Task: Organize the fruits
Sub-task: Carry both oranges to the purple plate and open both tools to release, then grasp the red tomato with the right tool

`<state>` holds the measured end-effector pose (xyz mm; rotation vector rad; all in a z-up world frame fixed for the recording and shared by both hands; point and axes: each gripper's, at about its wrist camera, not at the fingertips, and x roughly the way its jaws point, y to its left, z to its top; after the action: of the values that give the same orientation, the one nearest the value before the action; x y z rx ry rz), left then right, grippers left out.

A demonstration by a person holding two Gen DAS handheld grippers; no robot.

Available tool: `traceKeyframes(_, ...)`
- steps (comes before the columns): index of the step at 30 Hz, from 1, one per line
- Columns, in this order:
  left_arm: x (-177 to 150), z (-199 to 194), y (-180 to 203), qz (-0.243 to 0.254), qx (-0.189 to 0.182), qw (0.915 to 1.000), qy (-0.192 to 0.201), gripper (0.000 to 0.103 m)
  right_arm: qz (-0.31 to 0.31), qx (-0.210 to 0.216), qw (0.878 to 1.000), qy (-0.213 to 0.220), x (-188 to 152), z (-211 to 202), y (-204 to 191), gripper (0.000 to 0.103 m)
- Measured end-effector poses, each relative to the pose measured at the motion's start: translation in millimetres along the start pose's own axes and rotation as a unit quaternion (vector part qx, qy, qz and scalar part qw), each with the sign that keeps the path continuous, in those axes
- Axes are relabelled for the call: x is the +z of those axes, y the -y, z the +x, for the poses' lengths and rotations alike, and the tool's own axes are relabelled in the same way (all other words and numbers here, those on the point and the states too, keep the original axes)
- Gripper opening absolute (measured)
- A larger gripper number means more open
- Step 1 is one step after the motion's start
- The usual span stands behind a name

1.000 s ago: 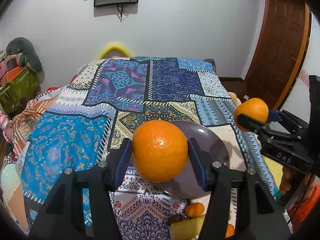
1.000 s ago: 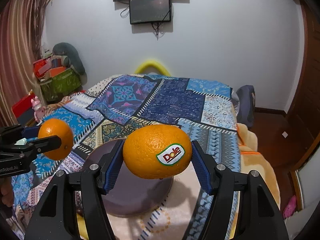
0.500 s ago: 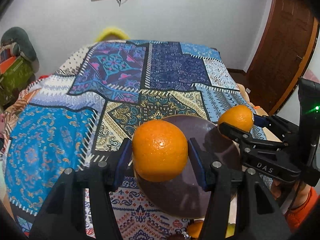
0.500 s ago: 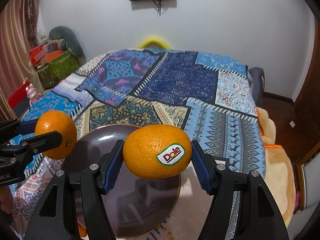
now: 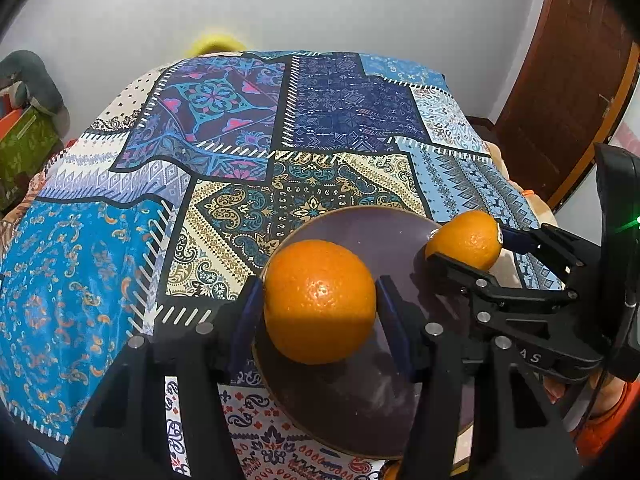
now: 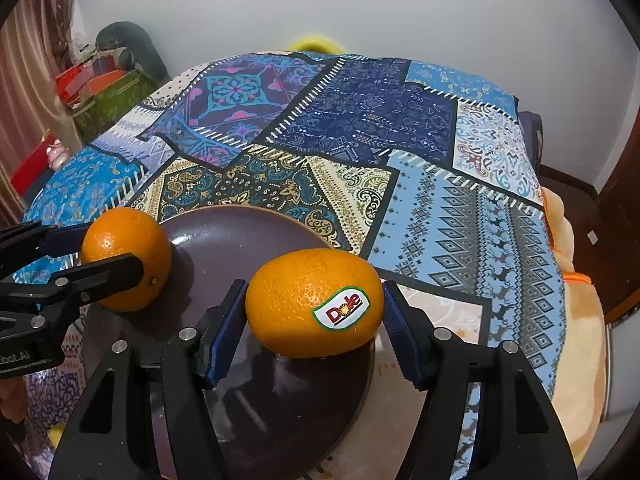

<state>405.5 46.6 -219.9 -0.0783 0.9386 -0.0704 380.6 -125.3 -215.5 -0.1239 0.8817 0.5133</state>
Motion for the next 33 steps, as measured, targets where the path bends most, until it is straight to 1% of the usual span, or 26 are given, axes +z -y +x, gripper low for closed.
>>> traceKeyframes(4,0,1,0,-0.001,0.001,1.0,-0.004,0.057,-0.003,0.0,1.0,0.002,0,1,-1,0.063)
traceKeyframes(6,0,1,-1,-0.006,0.0,0.9999,-0.009,0.058,-0.003,0.004,1.0,0.004,0,-3,-2,0.066)
traceKeyframes(8,0,0,-1,-0.007,0.002,0.9999,-0.014,0.058,-0.005,0.001,1.0,0.011,1,-7,-4,0.074)
traceKeyframes(9,-1,-1,-1,-0.009,-0.001,0.9999,-0.014,0.059,-0.008,-0.004,1.0,0.016,1,-12,-5,0.075)
traceKeyframes(13,-1,-16,2,-0.012,-0.006,0.9999,-0.005,0.06,-0.014,-0.011,1.0,0.025,0,-24,-8,0.077)
traceKeyframes(17,-3,-40,4,-0.009,-0.004,0.9999,0.011,0.061,-0.014,-0.019,0.999,0.036,-2,-42,-10,0.077)
traceKeyframes(22,-10,-73,6,-0.004,0.01,0.9994,0.032,0.062,-0.017,-0.027,0.998,0.056,-7,-72,-16,0.077)
traceKeyframes(26,-21,-104,7,0.0,0.018,0.9987,0.047,0.062,-0.025,-0.038,0.996,0.075,-15,-102,-26,0.078)
traceKeyframes(28,-27,-118,8,0.0,0.02,0.9983,0.054,0.066,-0.029,-0.043,0.995,0.084,-19,-115,-31,0.079)
traceKeyframes(33,-46,-152,10,0.001,0.026,0.9973,0.068,0.068,-0.03,-0.051,0.993,0.104,-35,-150,-41,0.082)
